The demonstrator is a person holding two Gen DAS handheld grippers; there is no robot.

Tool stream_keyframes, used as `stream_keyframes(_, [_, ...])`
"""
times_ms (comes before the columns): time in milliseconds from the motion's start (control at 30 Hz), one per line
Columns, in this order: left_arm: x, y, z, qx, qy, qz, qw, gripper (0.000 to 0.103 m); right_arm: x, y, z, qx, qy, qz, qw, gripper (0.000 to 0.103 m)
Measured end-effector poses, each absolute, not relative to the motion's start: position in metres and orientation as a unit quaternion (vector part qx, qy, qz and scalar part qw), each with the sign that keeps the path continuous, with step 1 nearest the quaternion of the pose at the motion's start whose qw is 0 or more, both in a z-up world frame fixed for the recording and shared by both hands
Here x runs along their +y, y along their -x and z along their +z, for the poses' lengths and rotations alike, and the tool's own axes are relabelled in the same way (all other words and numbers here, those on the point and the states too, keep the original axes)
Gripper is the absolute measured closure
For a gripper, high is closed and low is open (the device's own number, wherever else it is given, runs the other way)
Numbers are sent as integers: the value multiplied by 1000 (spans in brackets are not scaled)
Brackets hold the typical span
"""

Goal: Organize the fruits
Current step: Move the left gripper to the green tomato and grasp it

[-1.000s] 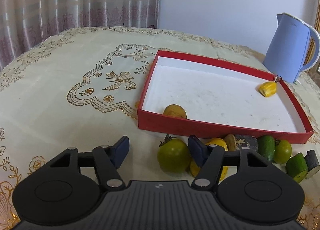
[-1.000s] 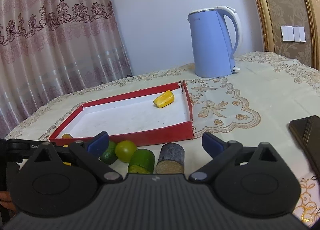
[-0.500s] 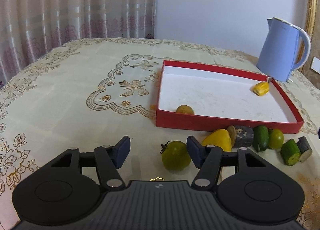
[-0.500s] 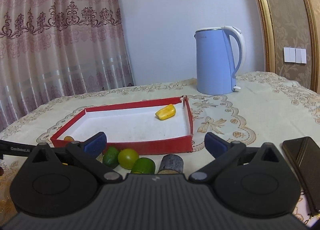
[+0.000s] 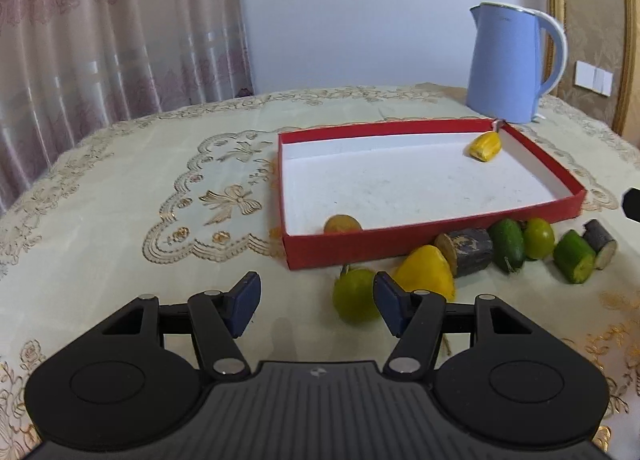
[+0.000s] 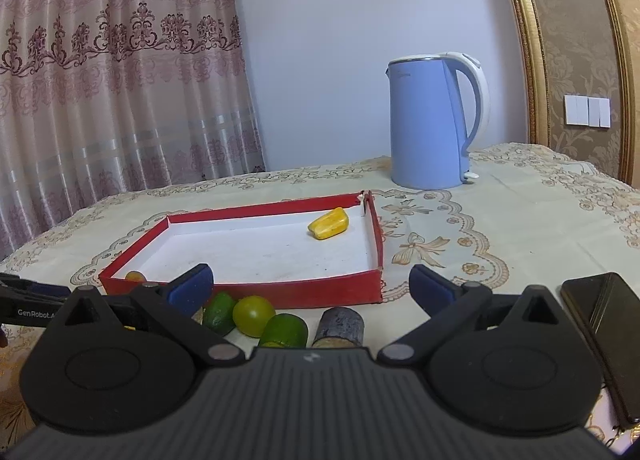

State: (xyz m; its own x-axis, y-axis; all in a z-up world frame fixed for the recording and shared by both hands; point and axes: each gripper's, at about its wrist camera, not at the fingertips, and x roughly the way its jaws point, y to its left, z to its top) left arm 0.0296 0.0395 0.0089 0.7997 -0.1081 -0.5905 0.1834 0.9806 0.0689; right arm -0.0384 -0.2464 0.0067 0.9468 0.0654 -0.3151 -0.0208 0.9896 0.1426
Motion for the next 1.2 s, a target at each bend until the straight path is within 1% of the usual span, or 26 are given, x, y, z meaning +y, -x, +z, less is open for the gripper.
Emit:
stream_keyframes(400, [31,-50,0,336,4,-68,940,42,-242,40,7,158,-56,20,986,0])
stream_keyframes(533, [33,-53,-1,348,34,-59,935,43,-242,40,7,161,-56,21,985,0])
stream_keyframes(733, [20,-51,0,336,14,-69,939,43,-240,39,7,162,-55,21,985,0])
stream_keyframes(933, [27,-52,-2,356,14,-55,933,43,-241,39,8,159,-53,20,986,0])
stream_keyframes(1200, [24,-52,-9,351,-4,-57,935,43,-241,40,7,156,-63,28,985,0])
